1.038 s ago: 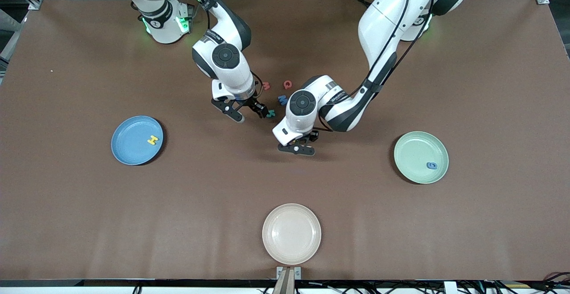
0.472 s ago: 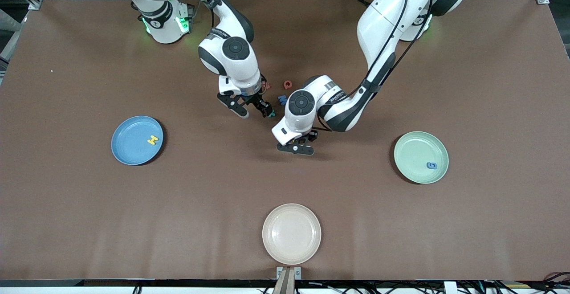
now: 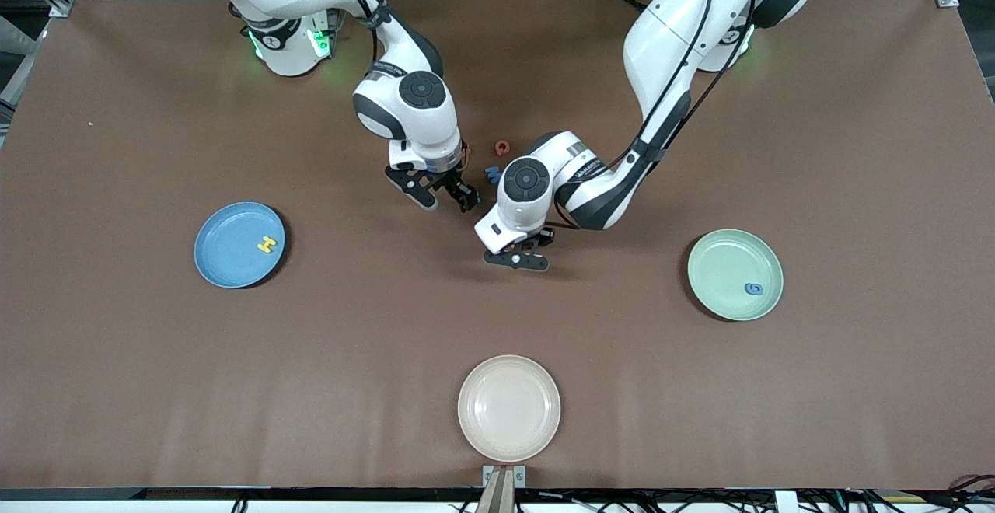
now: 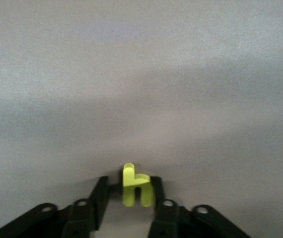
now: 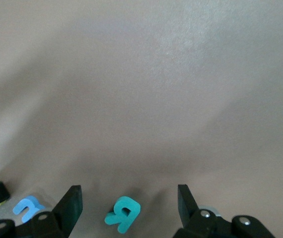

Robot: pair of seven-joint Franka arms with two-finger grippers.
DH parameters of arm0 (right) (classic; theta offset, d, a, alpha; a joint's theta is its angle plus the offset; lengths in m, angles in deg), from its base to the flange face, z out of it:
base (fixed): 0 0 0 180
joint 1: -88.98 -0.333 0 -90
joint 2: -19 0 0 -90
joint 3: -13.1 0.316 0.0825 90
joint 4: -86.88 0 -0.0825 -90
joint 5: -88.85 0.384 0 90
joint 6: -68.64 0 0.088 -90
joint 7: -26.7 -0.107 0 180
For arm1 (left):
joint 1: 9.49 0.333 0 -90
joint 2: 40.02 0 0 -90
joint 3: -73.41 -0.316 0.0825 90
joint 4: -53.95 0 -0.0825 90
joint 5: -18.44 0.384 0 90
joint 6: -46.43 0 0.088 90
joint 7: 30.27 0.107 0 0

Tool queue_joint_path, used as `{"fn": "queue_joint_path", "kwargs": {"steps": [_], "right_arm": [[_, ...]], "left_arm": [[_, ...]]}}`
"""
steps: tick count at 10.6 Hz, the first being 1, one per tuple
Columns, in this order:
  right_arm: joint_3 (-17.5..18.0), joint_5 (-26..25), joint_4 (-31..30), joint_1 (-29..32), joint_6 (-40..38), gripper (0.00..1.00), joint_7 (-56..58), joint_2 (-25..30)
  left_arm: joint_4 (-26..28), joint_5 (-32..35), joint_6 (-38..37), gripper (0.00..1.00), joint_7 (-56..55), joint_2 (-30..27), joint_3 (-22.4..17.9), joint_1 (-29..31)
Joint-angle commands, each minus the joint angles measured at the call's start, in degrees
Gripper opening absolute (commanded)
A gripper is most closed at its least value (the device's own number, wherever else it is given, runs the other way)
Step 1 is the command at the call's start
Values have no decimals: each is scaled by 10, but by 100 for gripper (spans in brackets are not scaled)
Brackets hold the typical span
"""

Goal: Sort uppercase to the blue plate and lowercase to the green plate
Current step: 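Close the left gripper on the h while the right gripper grasps the R, then carry the h to the green plate with the left gripper and release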

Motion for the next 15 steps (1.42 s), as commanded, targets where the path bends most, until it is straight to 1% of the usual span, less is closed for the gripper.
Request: {"fn": "queue_joint_path", "kwargs": {"steps": [1,3,5,6,7,8,9,10,12,15], "right_arm": [[2,-22,29,-11,4,86,-33,-29],[2,-25,31,-13,5,86,-33,-38],[2,-27,39,-19,6,86,-33,-51],[2,-29,40,-18,6,83,-33,-54],[2,-29,41,-19,6,83,-34,-58],[3,-28,42,-21,6,79,-34,-62],[3,-24,45,-23,5,74,-34,-68],[3,-23,47,-29,5,70,-43,-69],[2,-26,53,-31,5,69,-50,-76],[2,-29,59,-35,5,69,-50,-83]], "left_arm": [[-6,-8,3,0,-8,4,-5,-9],[-6,-6,-1,0,-5,-2,-5,0],[-2,-3,-24,0,-2,-29,-5,26],[-2,-1,-39,0,7,-45,-3,47],[-2,-1,-48,0,30,-55,6,77],[1,-1,-55,0,62,-68,17,108],[4,-1,-69,0,91,-80,21,137],[12,-1,-86,0,126,-95,25,164],[33,-1,-112,0,203,-122,25,215],[37,-1,-152,0,291,-146,25,265]]}}
